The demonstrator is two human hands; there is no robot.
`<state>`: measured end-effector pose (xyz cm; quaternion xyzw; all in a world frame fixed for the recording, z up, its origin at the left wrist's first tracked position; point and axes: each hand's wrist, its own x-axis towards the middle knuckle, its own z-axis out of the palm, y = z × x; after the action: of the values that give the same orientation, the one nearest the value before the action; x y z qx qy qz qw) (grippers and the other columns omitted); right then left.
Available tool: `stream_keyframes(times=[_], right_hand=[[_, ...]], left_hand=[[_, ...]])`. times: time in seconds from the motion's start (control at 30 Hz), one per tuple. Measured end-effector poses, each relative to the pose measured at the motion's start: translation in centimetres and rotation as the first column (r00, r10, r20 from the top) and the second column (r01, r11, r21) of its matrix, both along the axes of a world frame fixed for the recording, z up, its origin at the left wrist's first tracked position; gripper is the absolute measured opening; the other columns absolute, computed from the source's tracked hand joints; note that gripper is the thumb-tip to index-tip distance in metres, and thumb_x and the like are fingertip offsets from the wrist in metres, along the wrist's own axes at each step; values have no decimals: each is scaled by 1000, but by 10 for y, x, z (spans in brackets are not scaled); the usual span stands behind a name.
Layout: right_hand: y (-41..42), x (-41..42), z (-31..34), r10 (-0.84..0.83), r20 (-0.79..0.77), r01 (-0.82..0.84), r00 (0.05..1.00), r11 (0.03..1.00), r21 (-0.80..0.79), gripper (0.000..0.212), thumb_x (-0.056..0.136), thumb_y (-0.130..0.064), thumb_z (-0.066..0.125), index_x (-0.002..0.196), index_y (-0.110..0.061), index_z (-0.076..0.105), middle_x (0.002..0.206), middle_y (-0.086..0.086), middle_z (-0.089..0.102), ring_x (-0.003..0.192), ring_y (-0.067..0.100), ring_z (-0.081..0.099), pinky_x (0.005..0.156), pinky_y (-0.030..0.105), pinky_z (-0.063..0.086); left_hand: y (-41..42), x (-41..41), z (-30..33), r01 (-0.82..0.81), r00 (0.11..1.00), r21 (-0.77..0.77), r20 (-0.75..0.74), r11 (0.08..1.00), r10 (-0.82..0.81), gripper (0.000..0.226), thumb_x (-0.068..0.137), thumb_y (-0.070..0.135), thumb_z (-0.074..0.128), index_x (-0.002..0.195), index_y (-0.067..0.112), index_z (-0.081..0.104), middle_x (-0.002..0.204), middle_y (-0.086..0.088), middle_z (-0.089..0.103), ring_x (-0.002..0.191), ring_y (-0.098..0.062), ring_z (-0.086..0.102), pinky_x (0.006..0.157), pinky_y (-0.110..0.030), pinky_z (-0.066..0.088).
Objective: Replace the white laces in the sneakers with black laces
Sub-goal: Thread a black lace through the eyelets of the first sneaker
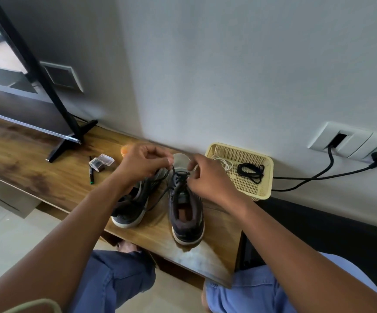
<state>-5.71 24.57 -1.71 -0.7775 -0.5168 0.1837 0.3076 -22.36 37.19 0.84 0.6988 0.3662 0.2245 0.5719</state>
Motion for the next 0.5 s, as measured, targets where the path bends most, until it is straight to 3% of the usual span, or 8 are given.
stream_keyframes(times=[0.13,0.23,0.5], right_hand=[[-20,-5,-6,7,78,-1,997,998,-67,24,78,-34,79,89,-24,60,80,-5,65,74,14,64,68,38,56],[-29,-11,-15,2,120,7,993,998,-69,28,81,-39,80,91,-21,61,82,-3,64,78,19,64,70,40,56],[-27,-21,-38,-93,90,89,992,995,52,22,84,-36,76,85,-22,59,79,-5,60,72,16,59,62,39,53]], left_hand=[[-5,0,-8,153,973,110,-193,982,-130,11,84,11,86,93,15,83,86,-2,81,77,-12,75,73,-24,58],[-8,0,-10,205,952,159,-263,966,-159,12,83,12,87,93,18,83,88,3,81,87,-14,78,89,-34,61],[-24,5,-17,233,923,261,-364,937,-128,15,81,16,88,82,29,81,79,10,79,76,-6,75,78,-29,62]])
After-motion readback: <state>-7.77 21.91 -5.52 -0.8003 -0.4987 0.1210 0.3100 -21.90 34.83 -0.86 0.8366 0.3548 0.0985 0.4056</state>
